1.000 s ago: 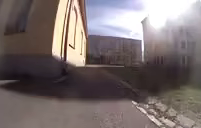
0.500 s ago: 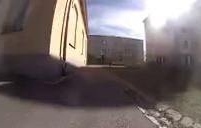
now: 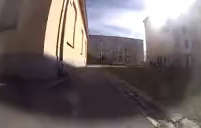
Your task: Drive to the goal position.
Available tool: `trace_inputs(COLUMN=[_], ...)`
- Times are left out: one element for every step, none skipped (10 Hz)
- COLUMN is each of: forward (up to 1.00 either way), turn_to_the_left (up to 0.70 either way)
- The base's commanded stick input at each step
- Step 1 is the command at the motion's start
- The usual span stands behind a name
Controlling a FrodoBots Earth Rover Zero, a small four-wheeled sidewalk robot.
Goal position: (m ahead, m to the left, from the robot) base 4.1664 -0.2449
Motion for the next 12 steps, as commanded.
trace_inputs(forward=[0.70,0.70,0.70,0.70,0.70,0.70,0.70,0.70,0.70,0.70,0.70,0.70], turn_to_the_left=[0.10,0.14,0.12,0.09,0.07,0.04,0.01,0.00,0.00,0.00,0.00,0.00])
